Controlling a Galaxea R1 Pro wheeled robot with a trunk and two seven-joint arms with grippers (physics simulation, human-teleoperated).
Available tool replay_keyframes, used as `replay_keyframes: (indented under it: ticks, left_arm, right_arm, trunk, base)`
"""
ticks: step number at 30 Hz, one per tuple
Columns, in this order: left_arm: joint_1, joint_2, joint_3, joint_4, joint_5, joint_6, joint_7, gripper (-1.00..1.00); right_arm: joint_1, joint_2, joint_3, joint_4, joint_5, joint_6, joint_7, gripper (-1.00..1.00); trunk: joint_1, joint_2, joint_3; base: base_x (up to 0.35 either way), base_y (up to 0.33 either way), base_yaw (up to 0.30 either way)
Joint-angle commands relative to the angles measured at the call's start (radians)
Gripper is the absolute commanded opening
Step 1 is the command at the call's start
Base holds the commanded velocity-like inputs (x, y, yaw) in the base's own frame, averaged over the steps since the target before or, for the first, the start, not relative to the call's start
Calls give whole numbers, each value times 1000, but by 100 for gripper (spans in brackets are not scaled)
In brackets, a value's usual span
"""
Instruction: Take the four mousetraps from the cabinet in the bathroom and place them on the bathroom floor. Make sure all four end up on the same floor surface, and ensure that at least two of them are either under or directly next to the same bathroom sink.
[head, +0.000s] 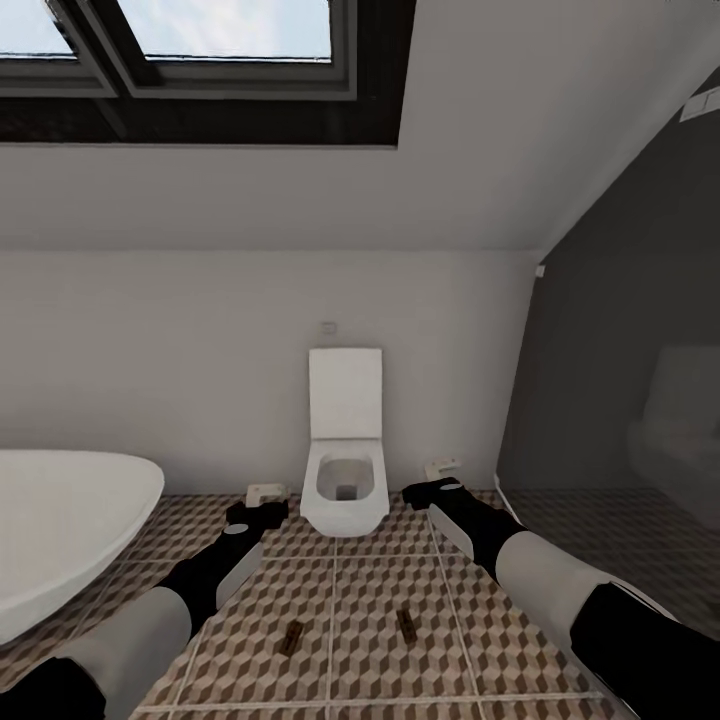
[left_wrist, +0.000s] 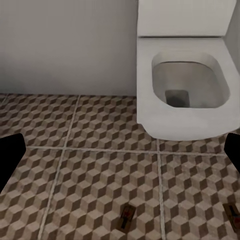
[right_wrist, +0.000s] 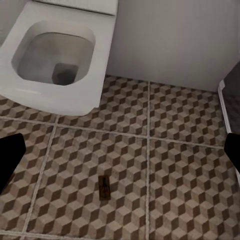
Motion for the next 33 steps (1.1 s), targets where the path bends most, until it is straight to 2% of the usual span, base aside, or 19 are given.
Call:
replay_keyframes:
  ticks: [1, 33]
  left_arm:
    - [-1, 1, -9, -3, 5, 5, 9, 100]
    - [-1, -2, -8, 6, 5, 4, 9, 100]
  right_arm:
    - [-1, -1, 8, -2, -8, 4, -8, 100]
    - [-1, -1, 8, -2, -8, 4, -8, 100]
  trunk:
    - [-4, 7, 2]
    - [-127, 231, 102]
  base:
    - [0, 0, 0]
    - [0, 0, 0]
